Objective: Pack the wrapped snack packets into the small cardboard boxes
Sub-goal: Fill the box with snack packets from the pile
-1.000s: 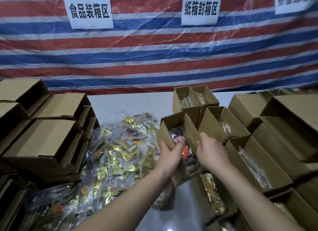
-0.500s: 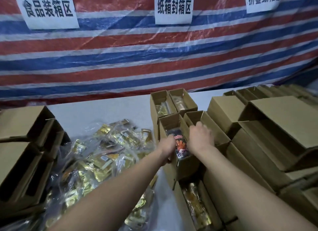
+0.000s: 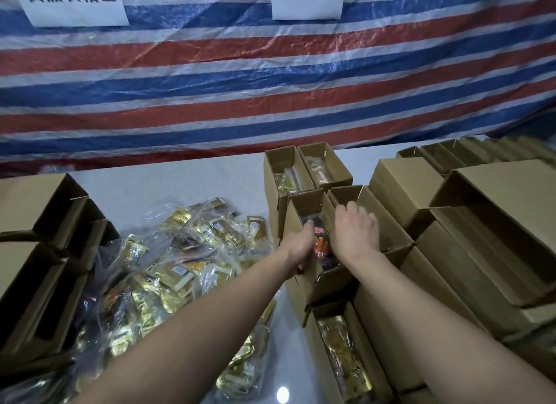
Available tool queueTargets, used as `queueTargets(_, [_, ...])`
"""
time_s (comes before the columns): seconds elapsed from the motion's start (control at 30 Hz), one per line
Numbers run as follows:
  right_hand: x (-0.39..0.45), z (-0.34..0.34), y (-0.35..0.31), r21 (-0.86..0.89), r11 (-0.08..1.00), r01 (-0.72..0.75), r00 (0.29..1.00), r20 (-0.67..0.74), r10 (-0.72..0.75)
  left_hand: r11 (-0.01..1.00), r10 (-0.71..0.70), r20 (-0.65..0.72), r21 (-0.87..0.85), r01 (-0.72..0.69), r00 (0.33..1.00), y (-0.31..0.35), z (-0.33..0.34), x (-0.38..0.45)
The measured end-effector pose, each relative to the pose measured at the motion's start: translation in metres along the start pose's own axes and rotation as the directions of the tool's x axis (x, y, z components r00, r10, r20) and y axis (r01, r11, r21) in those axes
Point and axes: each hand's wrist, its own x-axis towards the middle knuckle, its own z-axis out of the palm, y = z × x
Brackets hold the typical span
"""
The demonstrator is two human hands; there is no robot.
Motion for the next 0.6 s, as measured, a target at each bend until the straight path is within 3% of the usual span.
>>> queueTargets(0.17, [-0.009,-0.005,-0.01,0.076,0.997,0.011,0.994,-0.11,-0.003,0.999,0.006,0.04,-0.045,-0.004,0.999,-0.008,-0.017,-0.019])
queueTargets(0.3, [-0.027,-0.017,-0.025,0.234,0.969,0.079,0.987,-0.153,-0.044,0.994,0.088,0.053,-0.073,-0.084,0.995,-0.022,-0.046,-0.046])
queueTargets(0.47, [-0.068,-0.02,-0.047,0.465,0.87,0.166,0.977,-0.195,-0.082,0.988,0.15,-0.073,-0.03,-0.152,0.986,-0.075,-0.1,-0.094])
queueTargets(0.6, [-0.118,-0.004,-0.075,0.655,0.726,0.208,0.977,-0.176,-0.121,0.99,0.136,-0.178,-0.006,-0.139,0.975,-0.15,-0.134,-0.134])
